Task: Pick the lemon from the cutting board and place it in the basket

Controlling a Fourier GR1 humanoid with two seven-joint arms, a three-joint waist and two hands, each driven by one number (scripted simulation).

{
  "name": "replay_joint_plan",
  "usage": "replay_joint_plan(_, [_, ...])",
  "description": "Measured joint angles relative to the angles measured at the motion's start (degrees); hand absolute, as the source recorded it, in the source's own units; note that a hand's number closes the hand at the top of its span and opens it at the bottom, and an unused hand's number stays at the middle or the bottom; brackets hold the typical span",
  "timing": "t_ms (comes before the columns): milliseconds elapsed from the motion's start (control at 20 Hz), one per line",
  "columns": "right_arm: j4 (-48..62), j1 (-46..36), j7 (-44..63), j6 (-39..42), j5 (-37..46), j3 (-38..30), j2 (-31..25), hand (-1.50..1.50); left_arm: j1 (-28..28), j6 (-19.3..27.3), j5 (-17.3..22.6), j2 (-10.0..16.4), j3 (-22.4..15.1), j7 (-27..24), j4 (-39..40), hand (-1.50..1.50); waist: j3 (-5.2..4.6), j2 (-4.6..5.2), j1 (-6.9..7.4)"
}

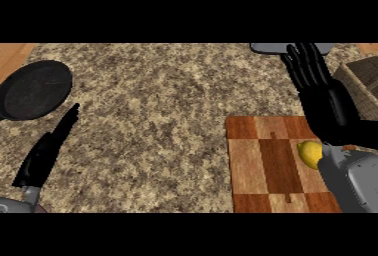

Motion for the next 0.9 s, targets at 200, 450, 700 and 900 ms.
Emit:
replay_joint_plan(200, [0.0,-1.2,0.9,11.0,-6.4,1.7,-1.2,1.5,2.2,0.3,3.1,-3.4,0.4,2.6,1.7,0.0,0.89,0.31,0.09])
replay_joint_plan(450, [-3.7,-2.4,0.7,29.3,-13.5,9.2,-2.7,1.5,3.7,0.4,7.9,-8.3,0.9,5.2,3.0,0.0,1.56,0.4,1.15])
replay_joint_plan(700, [-10.5,5.0,-3.8,41.8,-9.8,13.2,-8.7,-1.5,6.2,0.8,10.6,-9.3,2.8,7.1,2.4,0.0,2.02,-0.58,-1.63])
replay_joint_plan(900, [-14.6,5.5,-5.2,43.3,-2.3,8.5,-14.8,-1.5,7.7,0.9,11.2,-9.5,3.6,7.0,2.0,0.0,2.16,-1.01,-2.79])
